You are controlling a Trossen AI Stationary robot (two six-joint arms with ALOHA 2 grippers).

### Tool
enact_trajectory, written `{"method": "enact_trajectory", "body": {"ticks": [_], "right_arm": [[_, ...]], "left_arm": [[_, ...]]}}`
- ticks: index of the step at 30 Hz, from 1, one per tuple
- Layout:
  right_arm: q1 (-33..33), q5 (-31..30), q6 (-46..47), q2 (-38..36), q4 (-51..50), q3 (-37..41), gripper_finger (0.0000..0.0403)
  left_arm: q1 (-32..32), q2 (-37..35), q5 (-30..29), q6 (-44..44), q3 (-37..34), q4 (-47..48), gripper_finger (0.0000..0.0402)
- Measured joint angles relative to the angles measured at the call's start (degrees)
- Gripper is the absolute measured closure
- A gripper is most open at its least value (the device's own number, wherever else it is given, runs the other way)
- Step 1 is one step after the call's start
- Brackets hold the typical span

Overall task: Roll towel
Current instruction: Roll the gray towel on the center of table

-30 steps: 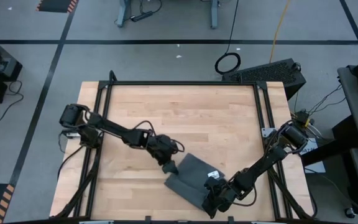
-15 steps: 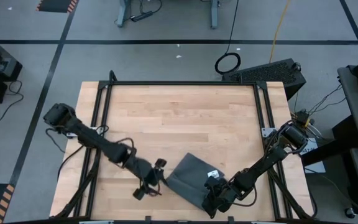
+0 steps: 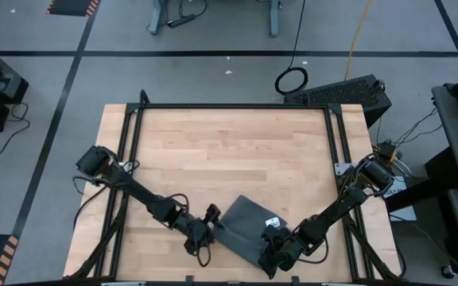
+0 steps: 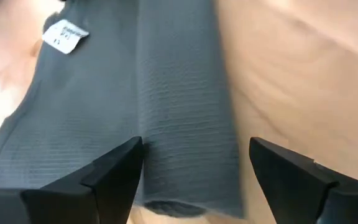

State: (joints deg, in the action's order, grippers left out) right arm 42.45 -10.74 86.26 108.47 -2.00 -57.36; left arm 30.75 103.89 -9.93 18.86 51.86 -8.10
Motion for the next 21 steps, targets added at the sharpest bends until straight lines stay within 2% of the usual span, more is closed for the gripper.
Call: {"method": "enact_trajectory", "body": {"ticks": [9,14,16,21], "right_arm": [[-0.1,0.2,0.1,0.0,0.1,0.0,0.0403],[-0.1,0.3,1.1,0.0,0.1,0.0,0.0403],[-0.1,0.4,1.2,0.0,0.1,0.0,0.0403],[-0.1,0.4,1.1,0.0,0.1,0.0,0.0403]], "left_arm": [[-2.4,3.7,2.4,-0.5,0.1,-0.8,0.0109],[-2.0,0.0,-7.5,0.2,0.0,2.1,0.0109],[-1.5,-2.5,-9.1,1.5,0.0,2.4,0.0109],[0.6,-4.7,-5.0,5.6,0.0,1.2,0.0109]]}}
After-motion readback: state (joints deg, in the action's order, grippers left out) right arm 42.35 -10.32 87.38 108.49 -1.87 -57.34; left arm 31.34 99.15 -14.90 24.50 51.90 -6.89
